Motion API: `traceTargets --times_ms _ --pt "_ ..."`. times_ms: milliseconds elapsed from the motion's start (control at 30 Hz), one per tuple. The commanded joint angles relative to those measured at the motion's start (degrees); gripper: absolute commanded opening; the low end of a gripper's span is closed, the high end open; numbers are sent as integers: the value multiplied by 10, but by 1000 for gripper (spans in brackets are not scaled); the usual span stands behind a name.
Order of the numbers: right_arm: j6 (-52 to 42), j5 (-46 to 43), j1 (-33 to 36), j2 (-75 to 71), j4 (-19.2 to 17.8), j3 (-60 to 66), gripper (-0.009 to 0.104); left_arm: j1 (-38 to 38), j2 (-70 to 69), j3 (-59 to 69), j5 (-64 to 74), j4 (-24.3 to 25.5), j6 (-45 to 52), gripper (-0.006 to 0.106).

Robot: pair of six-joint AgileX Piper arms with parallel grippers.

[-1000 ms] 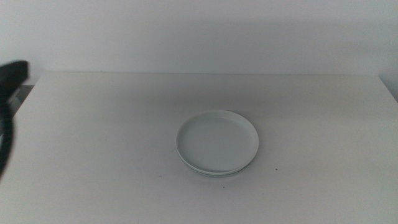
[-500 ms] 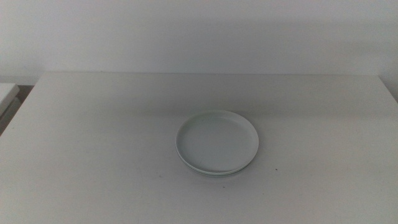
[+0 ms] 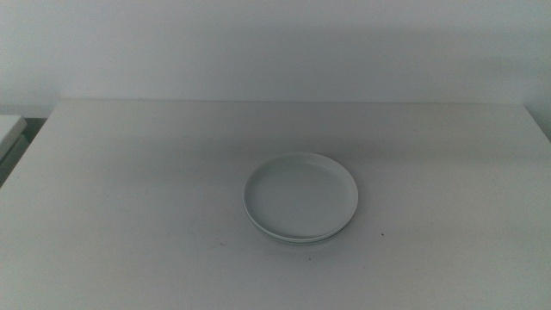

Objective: Stack the three bowls on top of each other.

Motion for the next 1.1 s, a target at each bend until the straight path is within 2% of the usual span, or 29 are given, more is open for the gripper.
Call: traceTargets --times_ms 0,33,133,167,333,400,533,667,800,1067 --pt "-2 -7 -3 -3 -8 3 82 1 -2 0 -8 -6 -8 94" --pt "-2 -7 -3 -3 -8 3 82 1 -2 0 -8 -3 -8 94" --pt "-2 -94 -3 -40 35 80 82 1 -24 20 -29 -12 -8 94" --pt "-2 -130 -3 -64 36 108 82 1 -39 38 -44 -15 -8 94" --pt "-2 -280 -3 -227 65 311 82 1 -124 155 -69 -30 -8 94" --pt "-2 -279 -3 -284 42 386 82 1 -155 194 -70 -40 -8 94" --pt "-2 -203 -3 -382 -25 495 82 1 -205 257 -84 -40 -8 94" --pt "-2 -207 -3 -458 -40 568 82 1 -234 317 -111 -41 -8 94" --pt "-2 -200 -3 -520 -98 603 82 1 -234 357 -129 -41 -8 94" --pt "-2 -203 -4 -546 -111 626 82 1 -234 373 -159 -36 -8 94"
